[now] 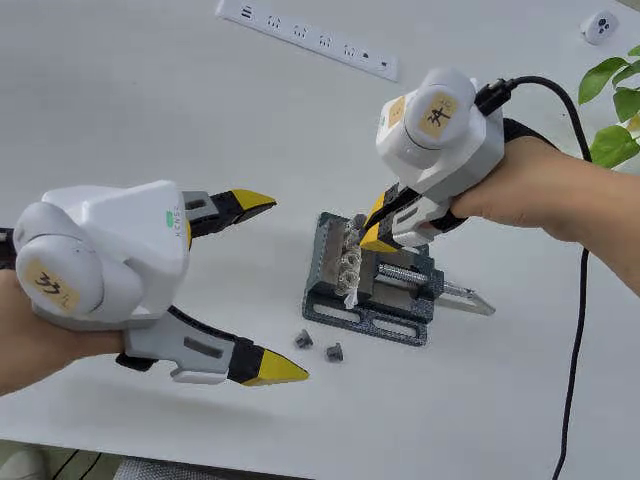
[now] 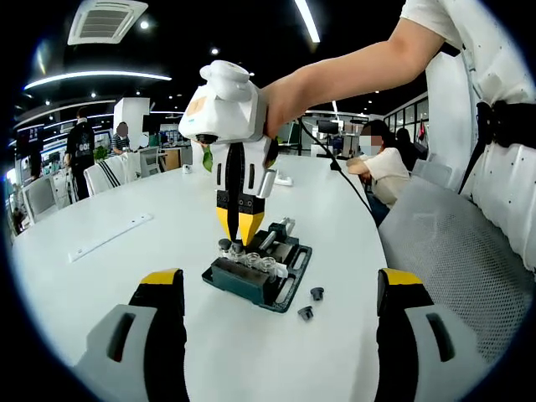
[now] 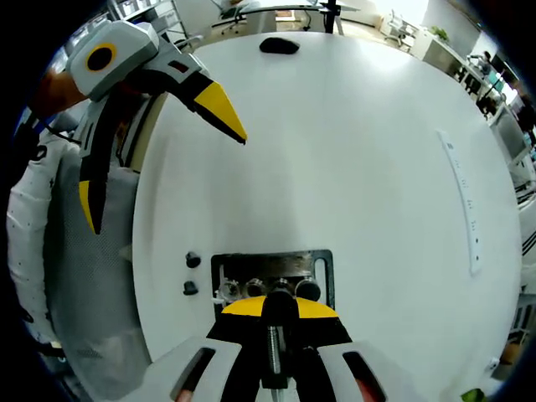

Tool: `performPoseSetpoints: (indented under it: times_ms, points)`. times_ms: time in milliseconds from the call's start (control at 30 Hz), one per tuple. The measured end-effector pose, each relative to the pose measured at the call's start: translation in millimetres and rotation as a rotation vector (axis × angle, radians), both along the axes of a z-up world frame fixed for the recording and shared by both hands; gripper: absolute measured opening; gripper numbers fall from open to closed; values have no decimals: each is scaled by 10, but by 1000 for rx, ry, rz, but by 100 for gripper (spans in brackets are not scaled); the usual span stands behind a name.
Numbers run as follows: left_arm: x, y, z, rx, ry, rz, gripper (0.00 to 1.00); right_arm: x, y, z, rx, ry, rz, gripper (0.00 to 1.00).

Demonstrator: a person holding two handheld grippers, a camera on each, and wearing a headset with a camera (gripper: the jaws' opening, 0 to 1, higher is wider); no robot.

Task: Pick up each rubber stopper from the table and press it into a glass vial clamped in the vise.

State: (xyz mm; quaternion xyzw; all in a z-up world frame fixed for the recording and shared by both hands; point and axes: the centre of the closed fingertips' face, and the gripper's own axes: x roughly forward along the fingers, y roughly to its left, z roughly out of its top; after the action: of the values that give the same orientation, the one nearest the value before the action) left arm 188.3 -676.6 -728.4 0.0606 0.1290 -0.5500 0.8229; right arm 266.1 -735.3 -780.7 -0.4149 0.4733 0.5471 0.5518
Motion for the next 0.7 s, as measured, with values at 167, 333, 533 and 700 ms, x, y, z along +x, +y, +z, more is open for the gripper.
performPoseSetpoints:
  times_ms: [167,333,533,700]
  points:
    - [-9,12,-12,-1,5,1,95,2,14,-26,-13,1,5,5]
    - [-16,13,-17,-7,10,3,94,-21,20,-17,-43,5,13,5]
    - [-3,4,-2,-20,13,7,94,-5,32,-29,-95,-2,21,5]
    - [11,-8,2,-25,15,7,94,9,29,-44,-130,-2,-9,5]
